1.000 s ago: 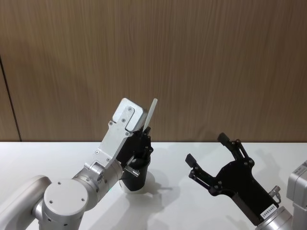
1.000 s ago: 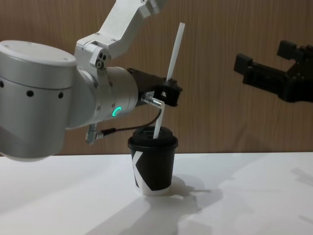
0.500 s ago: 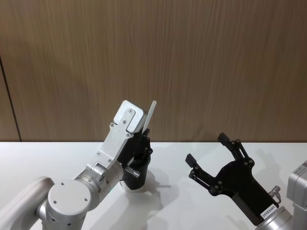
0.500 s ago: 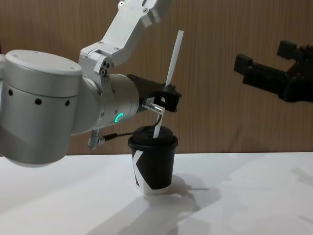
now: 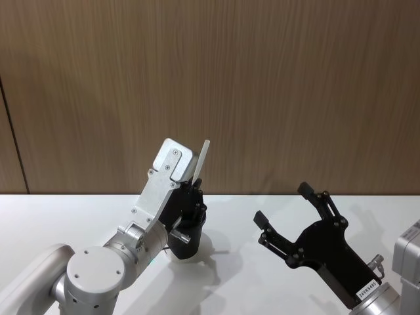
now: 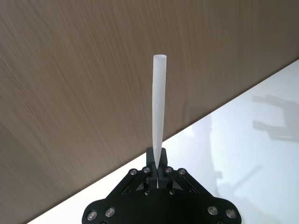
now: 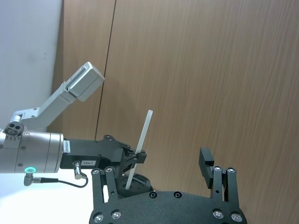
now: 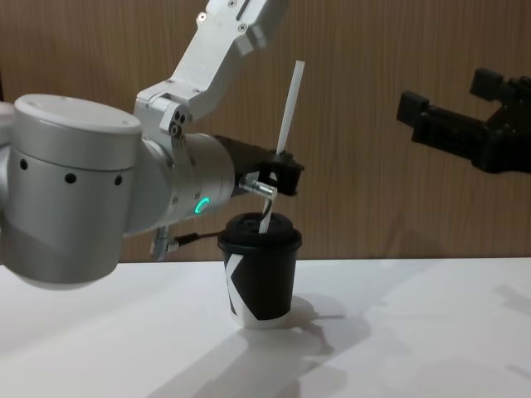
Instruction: Pick up the straw with one hand, pass it to the other hand, and insert it into the cup.
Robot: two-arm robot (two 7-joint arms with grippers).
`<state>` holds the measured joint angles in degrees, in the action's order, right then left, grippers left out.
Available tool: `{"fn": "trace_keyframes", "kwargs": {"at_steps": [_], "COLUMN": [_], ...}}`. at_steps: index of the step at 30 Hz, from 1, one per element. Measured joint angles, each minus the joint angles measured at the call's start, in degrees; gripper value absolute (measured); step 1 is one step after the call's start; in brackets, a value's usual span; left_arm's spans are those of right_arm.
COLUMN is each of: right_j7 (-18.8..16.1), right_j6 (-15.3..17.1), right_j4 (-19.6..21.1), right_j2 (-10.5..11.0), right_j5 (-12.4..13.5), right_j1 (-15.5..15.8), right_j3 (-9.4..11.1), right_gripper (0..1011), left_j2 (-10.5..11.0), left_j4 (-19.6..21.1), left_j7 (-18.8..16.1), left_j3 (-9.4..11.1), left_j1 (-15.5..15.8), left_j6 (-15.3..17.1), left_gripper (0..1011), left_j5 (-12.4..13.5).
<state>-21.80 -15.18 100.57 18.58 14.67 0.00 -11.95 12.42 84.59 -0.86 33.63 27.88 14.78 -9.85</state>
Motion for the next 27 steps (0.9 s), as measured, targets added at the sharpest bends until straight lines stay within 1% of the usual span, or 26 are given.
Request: {"fn": "trace_keyframes", "kwargs": {"at_steps": [25, 27], "right_j7": [0.0, 0.0], "right_j6": [0.0, 0.0], "right_j4": [0.0, 0.0], "right_j2": [0.0, 0.0], "right_j5": [0.0, 0.0], "right_j1": [0.0, 0.0], "right_j3": [0.0, 0.0], "right_gripper": [1001, 1001], "left_j2": [-1.7, -1.8], "left_j4": [-3.5, -3.8], "left_j7": [0.2, 0.3], "left_j3": [-1.5, -1.6], "left_j1": [-0.8, -0.7], "left_j6": [1.6, 1.6], "left_gripper": [14, 35], "left_j5": [-0.5, -0.5]}}
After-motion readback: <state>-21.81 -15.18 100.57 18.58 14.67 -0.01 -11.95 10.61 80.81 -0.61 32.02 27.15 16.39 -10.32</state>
